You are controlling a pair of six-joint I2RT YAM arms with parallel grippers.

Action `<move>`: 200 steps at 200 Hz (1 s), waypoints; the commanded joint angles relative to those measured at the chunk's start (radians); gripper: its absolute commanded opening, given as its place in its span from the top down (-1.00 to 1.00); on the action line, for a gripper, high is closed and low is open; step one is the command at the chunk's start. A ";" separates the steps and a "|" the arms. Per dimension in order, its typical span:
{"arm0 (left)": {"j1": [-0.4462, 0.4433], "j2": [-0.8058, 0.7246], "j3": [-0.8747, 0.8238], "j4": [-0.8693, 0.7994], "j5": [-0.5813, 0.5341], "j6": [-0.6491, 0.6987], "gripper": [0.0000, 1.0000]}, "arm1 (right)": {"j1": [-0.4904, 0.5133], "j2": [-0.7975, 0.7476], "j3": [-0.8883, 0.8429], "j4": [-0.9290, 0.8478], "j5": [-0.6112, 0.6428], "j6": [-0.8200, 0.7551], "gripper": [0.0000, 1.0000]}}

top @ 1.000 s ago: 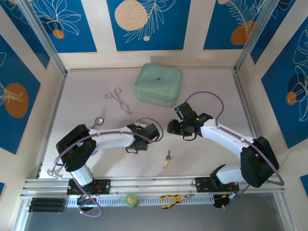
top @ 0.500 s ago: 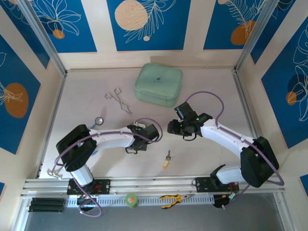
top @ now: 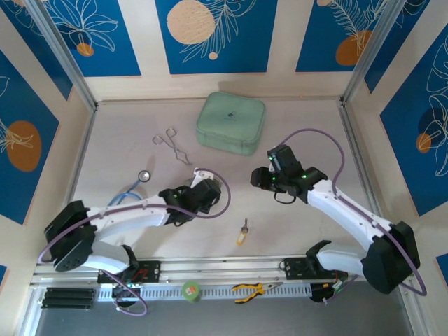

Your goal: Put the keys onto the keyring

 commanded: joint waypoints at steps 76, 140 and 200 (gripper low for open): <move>0.304 -0.147 -0.267 0.976 0.680 0.616 1.00 | -0.151 -0.099 0.057 0.254 -0.224 -0.451 0.11; 0.502 -0.067 -0.263 1.183 1.222 0.615 1.00 | -0.077 -0.113 -0.007 0.495 -0.343 -0.931 0.04; 0.521 -0.102 -0.261 1.088 1.413 0.787 1.00 | 0.069 -0.116 -0.085 0.431 -0.434 -1.374 0.08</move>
